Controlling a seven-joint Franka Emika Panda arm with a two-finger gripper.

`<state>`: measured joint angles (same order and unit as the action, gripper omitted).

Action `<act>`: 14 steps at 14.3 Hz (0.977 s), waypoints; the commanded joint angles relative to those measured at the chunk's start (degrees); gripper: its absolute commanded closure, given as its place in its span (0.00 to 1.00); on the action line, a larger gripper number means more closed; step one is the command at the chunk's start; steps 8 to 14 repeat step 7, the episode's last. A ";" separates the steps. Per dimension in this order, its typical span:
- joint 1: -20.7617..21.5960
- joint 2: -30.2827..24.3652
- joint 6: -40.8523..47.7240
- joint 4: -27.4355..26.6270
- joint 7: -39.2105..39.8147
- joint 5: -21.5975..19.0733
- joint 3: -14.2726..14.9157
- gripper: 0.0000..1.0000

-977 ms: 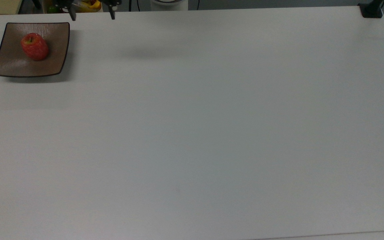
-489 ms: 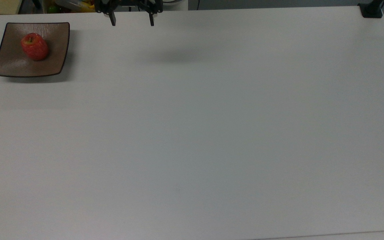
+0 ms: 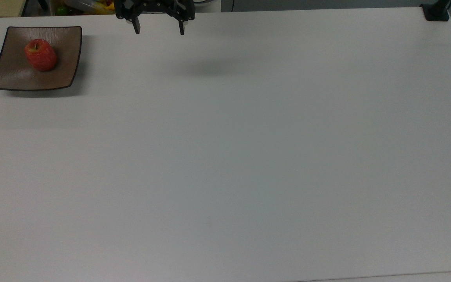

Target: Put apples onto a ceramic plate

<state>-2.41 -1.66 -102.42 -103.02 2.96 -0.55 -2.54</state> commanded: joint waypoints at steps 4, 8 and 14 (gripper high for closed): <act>0.31 -0.10 -1.20 -0.08 -0.58 -0.59 1.57 0.00; -0.14 -0.27 -1.20 -0.08 -0.50 -0.59 1.57 0.00; -0.14 -0.27 -1.20 -0.08 -0.50 -0.59 1.57 0.00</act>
